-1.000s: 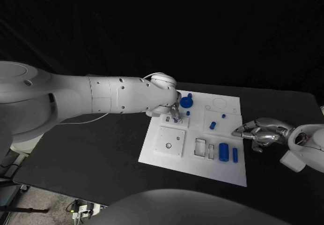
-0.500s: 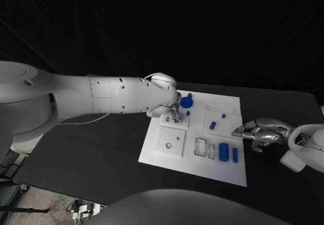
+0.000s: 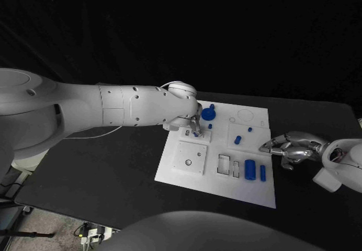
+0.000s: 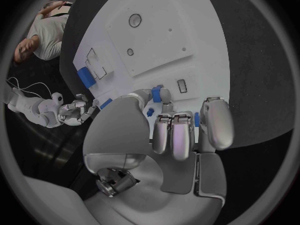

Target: Assemble the parts on the task board

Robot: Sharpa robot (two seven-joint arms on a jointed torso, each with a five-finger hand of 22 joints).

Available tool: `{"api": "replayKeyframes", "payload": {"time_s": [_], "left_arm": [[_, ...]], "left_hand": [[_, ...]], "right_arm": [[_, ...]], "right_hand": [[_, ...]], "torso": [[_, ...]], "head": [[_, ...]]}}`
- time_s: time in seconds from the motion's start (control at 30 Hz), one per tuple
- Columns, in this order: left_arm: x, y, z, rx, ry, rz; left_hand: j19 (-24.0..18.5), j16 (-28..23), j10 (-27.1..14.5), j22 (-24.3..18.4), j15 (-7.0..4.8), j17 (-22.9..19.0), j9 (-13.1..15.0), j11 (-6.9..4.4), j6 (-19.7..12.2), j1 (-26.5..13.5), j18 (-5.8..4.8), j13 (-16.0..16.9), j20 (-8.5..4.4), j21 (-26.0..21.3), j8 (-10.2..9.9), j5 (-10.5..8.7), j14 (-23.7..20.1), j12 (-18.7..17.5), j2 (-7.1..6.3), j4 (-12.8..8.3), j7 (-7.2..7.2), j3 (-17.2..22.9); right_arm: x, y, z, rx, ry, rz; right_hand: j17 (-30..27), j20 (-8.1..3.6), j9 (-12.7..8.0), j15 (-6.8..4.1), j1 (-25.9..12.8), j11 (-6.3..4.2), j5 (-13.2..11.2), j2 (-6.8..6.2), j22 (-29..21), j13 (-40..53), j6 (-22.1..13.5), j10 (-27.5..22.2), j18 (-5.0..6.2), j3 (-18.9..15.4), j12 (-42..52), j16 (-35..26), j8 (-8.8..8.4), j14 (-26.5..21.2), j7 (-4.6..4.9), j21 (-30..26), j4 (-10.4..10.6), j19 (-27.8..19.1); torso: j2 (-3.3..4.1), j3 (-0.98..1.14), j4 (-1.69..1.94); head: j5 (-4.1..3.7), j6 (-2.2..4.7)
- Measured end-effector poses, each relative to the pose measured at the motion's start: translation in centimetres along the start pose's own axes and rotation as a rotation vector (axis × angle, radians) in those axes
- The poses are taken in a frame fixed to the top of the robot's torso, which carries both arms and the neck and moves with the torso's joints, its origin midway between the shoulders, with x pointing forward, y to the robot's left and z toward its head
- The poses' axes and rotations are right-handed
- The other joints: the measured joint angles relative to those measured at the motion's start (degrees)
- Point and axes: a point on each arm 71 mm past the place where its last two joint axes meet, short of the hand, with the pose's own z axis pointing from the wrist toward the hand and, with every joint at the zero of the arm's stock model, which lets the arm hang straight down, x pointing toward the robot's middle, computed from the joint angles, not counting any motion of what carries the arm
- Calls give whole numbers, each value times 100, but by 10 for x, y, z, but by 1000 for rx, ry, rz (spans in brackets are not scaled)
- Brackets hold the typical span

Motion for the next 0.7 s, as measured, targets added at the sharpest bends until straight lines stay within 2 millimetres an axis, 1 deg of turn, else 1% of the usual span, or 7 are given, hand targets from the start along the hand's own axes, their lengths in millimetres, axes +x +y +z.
{"api": "replayKeyframes", "payload": {"time_s": [0.4, 0.47, 0.53, 0.57, 0.6, 0.63, 0.7], "left_arm": [[1, 1, 0, -3, 3, 4], [1, 2, 0, -3, 3, 5], [1, 2, 0, -3, 4, 5], [1, 2, 0, -3, 4, 5], [1, 2, 0, -4, 4, 5], [1, 2, 0, -4, 4, 5], [1, 3, 0, -6, 4, 6]], "left_hand": [[0, 0, 0, 0, 0, -1, -17, 0, 2, -28, 0, 0, 0, -3, -28, -34, 0, 0, -28, -20, 2, 40], [0, 0, 0, 0, 0, -1, -37, 0, -4, -34, 0, 0, 0, -29, -89, -157, 0, 0, -23, -22, -4, 67], [0, 0, 0, 0, 0, -1, -92, 0, -14, -78, 0, 0, 0, -29, -170, -337, 0, 0, 16, -14, -14, 90], [0, 0, 0, 0, 0, -1, -100, 0, -14, -88, -1, 0, 0, -29, -187, -367, 0, 0, 23, -14, -14, 90], [0, 0, 0, 0, 0, -1, -137, 0, -12, -163, 0, 0, 0, -29, -246, -508, 0, 0, 27, -12, -16, 89], [0, 0, -1, 0, 0, -1, -189, 0, 47, -271, 0, 0, 0, -46, -328, -651, 0, 0, 30, 25, -75, 47], [0, 0, 1, 0, 26, -1, -307, 63, 66, -519, 0, 0, 0, -56, -486, -925, -20, 0, 47, 60, -96, -123]], "right_arm": [[0, 0, 0, 0, 1, 7], [0, 0, 0, 0, 1, 8], [0, 0, 0, 0, 1, 9], [0, 0, 0, 0, 1, 9], [0, 0, 0, 0, 1, 9], [0, 0, 0, 0, 1, 9], [0, -1, 0, 0, 1, 10]], "right_hand": [[-1, 0, 1, 0, 0, 10, 0, 0, -1, 0, 2, -9, -1, 0, 2, -32, 2, 0, -2, 0, 0, 0], [-1, 0, 2, 0, 0, 10, 0, 0, -1, 0, 2, -9, 0, 0, 8, -32, 2, 0, -2, 0, 0, 0], [-1, 0, 2, 0, 0, 10, 0, 0, -1, 0, 3, -9, 0, 0, 5, -32, 3, 0, -3, 0, 0, 0], [-1, 0, 2, 0, 0, 10, 0, 0, -1, 0, 3, -9, 0, 0, 0, -32, 3, 0, -3, 0, 0, 0], [-1, 0, 3, 0, 0, 10, 0, 0, -1, 0, 4, -9, 0, 0, -5, -32, 3, 0, -4, 0, 0, 0], [-1, 0, 3, 0, 0, 10, 0, 0, -1, 0, 6, -9, 0, 0, -9, -32, 10, 0, -6, 0, 0, 0], [-1, 0, 3, 0, 0, 10, 0, 0, -1, 0, 2, -9, 0, 0, -10, -32, 16, 0, -2, 0, 0, 0]], "torso": [[1, 1, -1], [1, 2, -2], [1, 2, -2], [1, 2, -2], [1, 2, -2], [1, 2, -2], [1, 2, -2]], "head": [[5, 0], [5, 0], [6, 0], [6, 0], [6, 0], [6, 0], [6, 0]]}}
